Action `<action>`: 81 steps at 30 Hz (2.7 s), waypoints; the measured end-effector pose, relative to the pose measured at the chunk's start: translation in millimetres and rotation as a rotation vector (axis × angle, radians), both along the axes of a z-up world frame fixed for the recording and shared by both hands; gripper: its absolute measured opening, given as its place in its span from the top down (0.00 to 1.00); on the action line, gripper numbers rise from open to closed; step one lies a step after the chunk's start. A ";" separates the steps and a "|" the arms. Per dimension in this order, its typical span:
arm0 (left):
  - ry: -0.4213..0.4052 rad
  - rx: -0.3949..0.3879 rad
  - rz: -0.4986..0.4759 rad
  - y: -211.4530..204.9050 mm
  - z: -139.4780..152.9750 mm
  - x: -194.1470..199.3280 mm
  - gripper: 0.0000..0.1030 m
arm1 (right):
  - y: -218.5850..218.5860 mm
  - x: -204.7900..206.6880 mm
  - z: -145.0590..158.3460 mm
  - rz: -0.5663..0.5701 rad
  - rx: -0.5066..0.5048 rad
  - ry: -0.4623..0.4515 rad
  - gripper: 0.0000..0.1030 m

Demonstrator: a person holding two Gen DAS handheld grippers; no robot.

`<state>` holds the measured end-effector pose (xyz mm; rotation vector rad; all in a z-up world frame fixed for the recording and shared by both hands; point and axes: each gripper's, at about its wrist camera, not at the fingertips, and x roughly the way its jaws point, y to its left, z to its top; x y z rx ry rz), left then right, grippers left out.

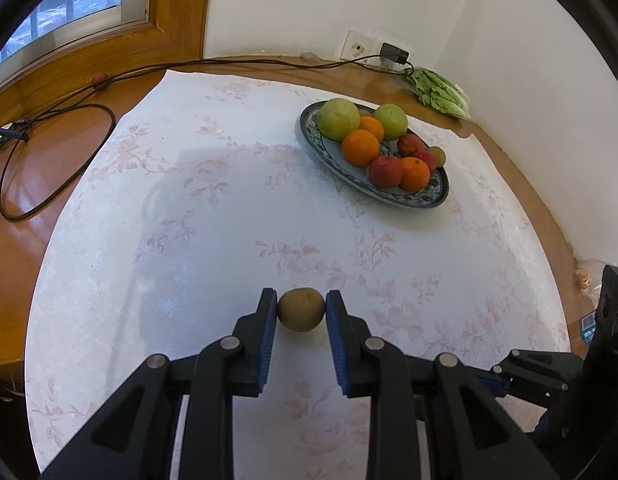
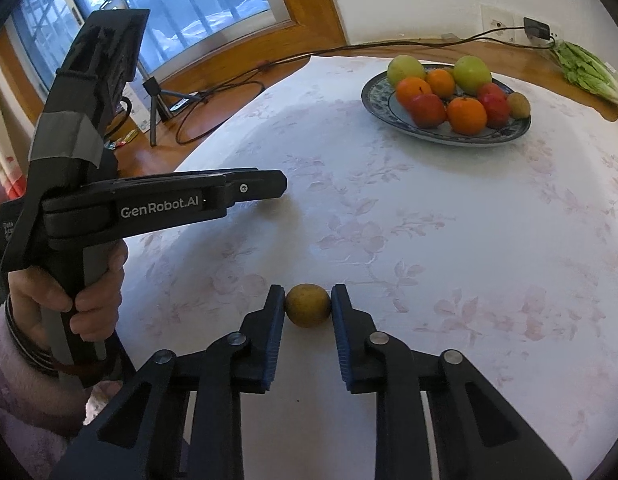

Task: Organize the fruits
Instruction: 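Carry both brown kiwis over the plate and lower them among the fruits, then open both tools to release the kiwis onto the plate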

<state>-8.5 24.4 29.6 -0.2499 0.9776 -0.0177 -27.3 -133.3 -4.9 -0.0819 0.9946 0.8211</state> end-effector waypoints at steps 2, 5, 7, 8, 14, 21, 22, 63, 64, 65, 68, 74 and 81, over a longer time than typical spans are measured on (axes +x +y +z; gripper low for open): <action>0.000 0.002 0.001 -0.4 0.1 0.6 0.75 | -1.7 0.9 0.2 -0.004 0.005 0.002 0.76; 0.000 0.001 0.000 -0.4 -0.1 0.7 0.75 | -6.4 3.6 1.8 -0.023 0.010 -0.003 0.76; 0.000 0.004 -0.001 -1.0 0.2 1.2 0.75 | -10.7 6.1 4.5 -0.040 0.013 -0.011 0.76; 0.000 0.005 -0.002 -1.5 0.6 1.7 0.75 | -13.5 7.8 6.4 -0.050 0.014 -0.016 0.76; -0.011 0.021 -0.017 -7.5 6.9 6.6 0.75 | -25.1 19.1 17.8 -0.091 0.018 -0.039 0.76; -0.034 0.020 -0.052 -16.4 20.4 17.3 0.75 | -37.3 33.4 31.3 -0.124 0.022 -0.063 0.76; -0.039 0.019 -0.059 -18.2 23.0 19.4 0.75 | -39.1 36.2 33.7 -0.131 0.024 -0.064 0.76; -0.075 0.066 -0.068 -36.4 15.2 121.2 0.75 | -28.8 145.9 51.1 -0.253 0.009 -0.157 0.76; -0.078 0.067 -0.069 -36.0 13.9 122.1 0.75 | -28.4 147.6 49.5 -0.256 0.007 -0.155 0.76; -0.081 0.068 -0.070 -36.1 13.0 122.8 0.75 | -27.7 150.0 47.1 -0.259 0.006 -0.152 0.76; -0.086 0.067 -0.073 -36.8 9.7 124.0 0.75 | -24.9 155.5 42.0 -0.264 0.001 -0.149 0.76; -0.089 0.074 -0.071 -36.0 1.3 124.9 0.74 | -21.3 160.5 38.2 -0.266 -0.013 -0.162 0.76; -0.103 0.099 -0.067 -37.4 1.0 124.5 0.67 | -16.1 168.7 31.7 -0.269 -0.021 -0.155 0.76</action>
